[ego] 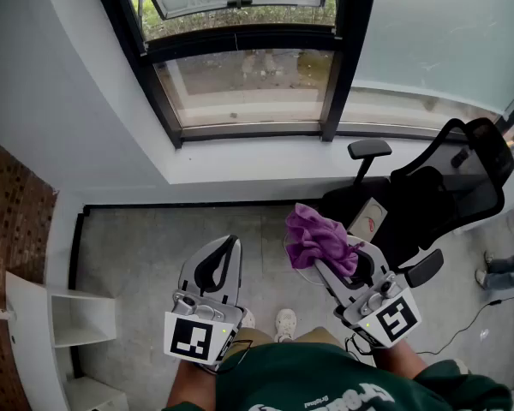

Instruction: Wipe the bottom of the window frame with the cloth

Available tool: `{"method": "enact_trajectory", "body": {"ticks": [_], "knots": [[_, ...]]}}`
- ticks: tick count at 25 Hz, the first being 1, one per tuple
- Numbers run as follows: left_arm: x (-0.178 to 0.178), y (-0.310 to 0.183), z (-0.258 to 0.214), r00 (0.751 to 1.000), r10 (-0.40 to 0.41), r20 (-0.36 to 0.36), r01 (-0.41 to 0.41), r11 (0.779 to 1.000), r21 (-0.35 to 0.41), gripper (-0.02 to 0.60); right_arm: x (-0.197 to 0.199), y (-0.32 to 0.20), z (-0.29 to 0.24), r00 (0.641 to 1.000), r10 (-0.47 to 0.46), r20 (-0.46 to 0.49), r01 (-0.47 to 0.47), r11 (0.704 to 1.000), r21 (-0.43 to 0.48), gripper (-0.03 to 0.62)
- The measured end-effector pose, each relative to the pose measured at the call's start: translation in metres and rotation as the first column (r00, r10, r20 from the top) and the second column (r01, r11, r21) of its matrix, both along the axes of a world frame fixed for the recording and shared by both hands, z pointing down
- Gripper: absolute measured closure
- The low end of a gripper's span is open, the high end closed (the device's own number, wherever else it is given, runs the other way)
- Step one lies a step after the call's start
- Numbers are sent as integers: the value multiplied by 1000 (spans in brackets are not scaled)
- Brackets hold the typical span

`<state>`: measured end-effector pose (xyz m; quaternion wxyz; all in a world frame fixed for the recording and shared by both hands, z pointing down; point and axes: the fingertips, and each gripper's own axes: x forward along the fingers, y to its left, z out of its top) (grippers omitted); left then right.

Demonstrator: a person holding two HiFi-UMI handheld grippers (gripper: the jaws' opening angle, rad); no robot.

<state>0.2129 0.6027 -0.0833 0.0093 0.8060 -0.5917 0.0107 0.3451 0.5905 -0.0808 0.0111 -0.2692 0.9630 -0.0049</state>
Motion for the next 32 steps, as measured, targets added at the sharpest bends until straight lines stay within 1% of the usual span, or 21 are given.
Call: {"method": "enact_trajectory", "body": {"ticks": [3, 7, 13, 20, 28, 32], "knots": [[-7, -16, 9, 1000, 5, 12, -5, 1000, -1, 575, -2, -12, 8, 1000, 16, 6, -16, 1000, 18, 442], [-8, -21, 19, 1000, -1, 8, 1, 1000, -18, 575, -4, -17, 19, 1000, 14, 3, -14, 1000, 4, 442], [-1, -22, 20, 1000, 5, 7, -5, 1000, -12, 575, -7, -19, 21, 999, -27, 31, 27, 999, -23, 441], [-2, -29, 15, 1000, 10, 15, -10, 1000, -2, 575, -13, -25, 15, 999, -43, 33, 44, 999, -3, 442], [-8, -43, 0, 999, -11, 34, 11, 1000, 10, 575, -13, -42, 7, 999, -39, 33, 39, 999, 8, 441], [-2, -47, -10, 999, -30, 37, 29, 999, 21, 575, -8, -47, 9, 998, -56, -4, 56, 998, 31, 441]]}}
